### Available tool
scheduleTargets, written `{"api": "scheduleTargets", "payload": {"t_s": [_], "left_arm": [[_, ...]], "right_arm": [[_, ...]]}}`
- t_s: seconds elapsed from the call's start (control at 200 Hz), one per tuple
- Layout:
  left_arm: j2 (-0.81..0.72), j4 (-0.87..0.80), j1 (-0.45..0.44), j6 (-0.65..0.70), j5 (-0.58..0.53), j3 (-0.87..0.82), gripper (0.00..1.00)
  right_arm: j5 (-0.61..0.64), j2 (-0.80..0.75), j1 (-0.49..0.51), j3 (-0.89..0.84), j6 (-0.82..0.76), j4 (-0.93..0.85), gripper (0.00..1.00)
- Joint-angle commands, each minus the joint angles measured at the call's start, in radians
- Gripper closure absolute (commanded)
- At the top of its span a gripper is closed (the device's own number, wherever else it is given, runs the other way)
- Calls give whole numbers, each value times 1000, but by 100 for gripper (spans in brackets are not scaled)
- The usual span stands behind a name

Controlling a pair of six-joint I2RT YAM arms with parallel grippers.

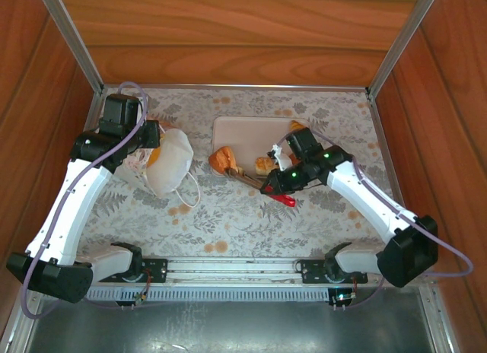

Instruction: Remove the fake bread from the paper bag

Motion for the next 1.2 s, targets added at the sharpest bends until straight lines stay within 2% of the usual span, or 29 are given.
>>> {"api": "scheduleTargets", "payload": {"t_s": [0.0,0.365,0.755,1.194], "left_arm": [[-6,5,9,-9,-14,-2,100],[8,14,8,-19,-8,-7,100],[16,20,8,-22,3,-8,100],[17,26,8,-20,11,-12,100]], "right_arm": [[-77,17,-34,33,-41,16,75],[-168,44,-103,37,-82,-49,72],[-15,90,-125,110,-99,-119,65],[84,170,-125,249,-153,-194,57]]}}
